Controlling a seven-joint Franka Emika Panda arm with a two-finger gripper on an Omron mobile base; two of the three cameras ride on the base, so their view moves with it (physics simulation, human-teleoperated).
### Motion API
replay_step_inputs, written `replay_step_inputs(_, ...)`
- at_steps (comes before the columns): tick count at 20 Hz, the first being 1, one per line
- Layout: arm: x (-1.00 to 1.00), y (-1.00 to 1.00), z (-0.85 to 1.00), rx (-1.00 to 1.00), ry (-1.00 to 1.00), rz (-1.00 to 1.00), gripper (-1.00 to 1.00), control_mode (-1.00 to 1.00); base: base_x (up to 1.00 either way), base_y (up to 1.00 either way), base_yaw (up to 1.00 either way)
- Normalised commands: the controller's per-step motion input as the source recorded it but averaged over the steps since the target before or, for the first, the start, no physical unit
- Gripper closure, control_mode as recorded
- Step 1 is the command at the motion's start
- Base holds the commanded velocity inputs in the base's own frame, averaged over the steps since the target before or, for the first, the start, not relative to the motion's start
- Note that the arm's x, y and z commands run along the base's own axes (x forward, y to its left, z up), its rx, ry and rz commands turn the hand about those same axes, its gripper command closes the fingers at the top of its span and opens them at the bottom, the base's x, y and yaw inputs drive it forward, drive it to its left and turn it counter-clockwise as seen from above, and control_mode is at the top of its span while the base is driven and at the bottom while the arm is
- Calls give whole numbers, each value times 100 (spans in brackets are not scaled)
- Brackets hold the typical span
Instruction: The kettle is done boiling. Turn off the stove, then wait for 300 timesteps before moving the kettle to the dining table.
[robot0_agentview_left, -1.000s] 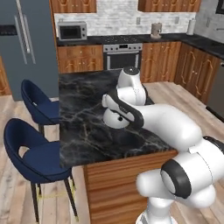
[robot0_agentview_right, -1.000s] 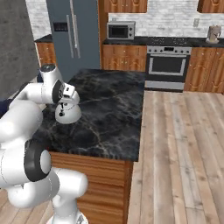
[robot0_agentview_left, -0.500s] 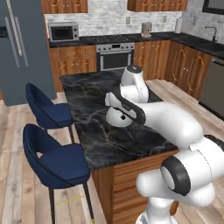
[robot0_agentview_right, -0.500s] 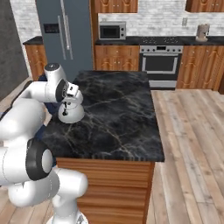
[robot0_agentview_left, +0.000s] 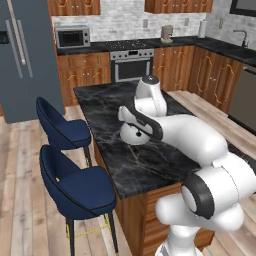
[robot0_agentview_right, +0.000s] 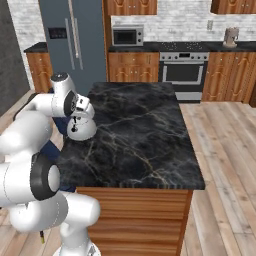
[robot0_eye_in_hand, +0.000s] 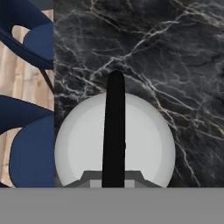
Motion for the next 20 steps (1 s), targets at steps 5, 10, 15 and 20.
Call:
replay_step_inputs(5,22,4,-19,0,5,-3,100,-100,0,0,0)
replay_step_inputs(10,14,6,-28,0,2,0,100,-100,0,0,0)
replay_step_inputs(15,1,1,-32,1,0,0,100,-100,0,0,0)
replay_step_inputs(20,0,0,-26,0,0,0,100,-100,0,0,0)
